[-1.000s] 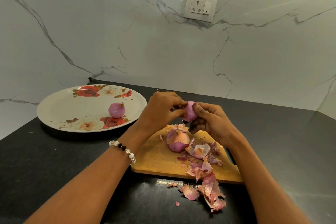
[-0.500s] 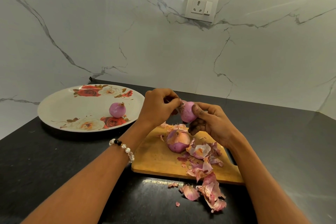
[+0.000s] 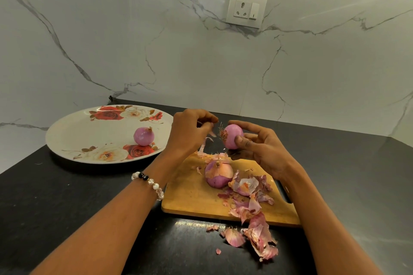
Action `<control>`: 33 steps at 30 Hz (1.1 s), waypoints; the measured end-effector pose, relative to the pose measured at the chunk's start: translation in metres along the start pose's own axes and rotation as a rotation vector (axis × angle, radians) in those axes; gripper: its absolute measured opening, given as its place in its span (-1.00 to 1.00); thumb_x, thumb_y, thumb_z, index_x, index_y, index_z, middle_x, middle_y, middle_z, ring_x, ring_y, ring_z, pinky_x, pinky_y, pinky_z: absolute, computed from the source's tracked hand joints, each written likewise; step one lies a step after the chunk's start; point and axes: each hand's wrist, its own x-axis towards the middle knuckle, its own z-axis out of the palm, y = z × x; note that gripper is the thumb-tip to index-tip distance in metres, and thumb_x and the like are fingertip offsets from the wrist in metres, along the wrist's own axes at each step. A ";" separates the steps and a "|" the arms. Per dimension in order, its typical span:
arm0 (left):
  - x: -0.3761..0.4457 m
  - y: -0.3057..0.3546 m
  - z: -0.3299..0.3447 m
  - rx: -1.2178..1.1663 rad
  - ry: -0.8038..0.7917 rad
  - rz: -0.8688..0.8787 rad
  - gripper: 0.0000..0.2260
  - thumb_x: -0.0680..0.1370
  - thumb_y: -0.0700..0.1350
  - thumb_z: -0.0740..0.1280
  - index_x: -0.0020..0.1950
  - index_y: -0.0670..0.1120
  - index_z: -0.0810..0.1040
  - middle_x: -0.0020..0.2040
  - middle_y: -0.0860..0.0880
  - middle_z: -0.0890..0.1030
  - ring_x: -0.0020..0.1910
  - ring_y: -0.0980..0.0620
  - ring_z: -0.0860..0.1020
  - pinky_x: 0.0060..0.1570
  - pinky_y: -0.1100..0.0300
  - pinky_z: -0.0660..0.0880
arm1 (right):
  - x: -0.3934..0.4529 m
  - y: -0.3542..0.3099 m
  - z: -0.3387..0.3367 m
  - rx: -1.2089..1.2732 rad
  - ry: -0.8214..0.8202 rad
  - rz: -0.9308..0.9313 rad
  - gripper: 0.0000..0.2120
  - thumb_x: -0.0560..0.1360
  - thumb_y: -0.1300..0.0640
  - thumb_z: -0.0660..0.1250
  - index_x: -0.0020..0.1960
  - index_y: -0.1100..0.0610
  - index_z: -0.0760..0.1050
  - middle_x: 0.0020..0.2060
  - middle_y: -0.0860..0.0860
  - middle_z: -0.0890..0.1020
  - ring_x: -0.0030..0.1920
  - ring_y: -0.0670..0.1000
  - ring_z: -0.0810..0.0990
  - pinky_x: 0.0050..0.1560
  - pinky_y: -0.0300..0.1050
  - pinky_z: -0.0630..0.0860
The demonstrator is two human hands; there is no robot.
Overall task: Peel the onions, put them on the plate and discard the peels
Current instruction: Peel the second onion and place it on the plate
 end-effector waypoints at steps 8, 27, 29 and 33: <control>-0.003 0.009 0.001 -0.070 -0.094 0.069 -0.74 0.47 -0.11 0.44 0.15 -0.12 0.63 0.03 -0.04 0.67 -0.12 0.14 0.57 -0.12 0.54 0.46 | 0.002 0.004 -0.004 -0.020 -0.015 -0.070 -0.49 0.33 0.24 0.50 0.27 0.07 0.56 0.15 0.21 0.60 0.11 0.24 0.65 0.04 0.10 0.66; -0.007 0.004 0.013 -0.133 -0.120 -0.101 -0.83 0.55 -0.22 0.35 0.11 -0.12 0.64 -0.02 -0.05 0.68 -0.15 0.11 0.64 -0.09 0.34 0.56 | 0.000 0.001 0.004 -0.148 0.168 -0.191 -0.44 0.20 0.22 0.61 0.16 0.07 0.56 0.09 0.03 0.58 0.03 0.08 0.66 -0.01 -0.12 0.63; -0.007 0.007 0.011 -0.107 -0.061 -0.020 -0.80 0.55 -0.18 0.35 0.16 -0.10 0.63 0.02 0.01 0.67 -0.07 0.14 0.60 -0.05 0.44 0.48 | 0.001 0.003 0.004 -0.206 0.195 -0.197 -0.43 0.22 0.32 0.62 0.16 0.07 0.54 0.07 -0.02 0.57 0.02 0.05 0.64 -0.01 -0.14 0.63; -0.009 0.015 0.007 -0.204 -0.086 0.082 -0.75 0.47 -0.09 0.44 0.14 -0.06 0.64 -0.02 0.11 0.64 -0.08 0.23 0.59 -0.07 0.47 0.50 | 0.003 0.003 0.005 -0.309 0.201 -0.226 -0.45 0.26 0.33 0.62 0.18 0.06 0.54 0.07 -0.02 0.62 0.04 -0.07 0.60 0.01 -0.21 0.59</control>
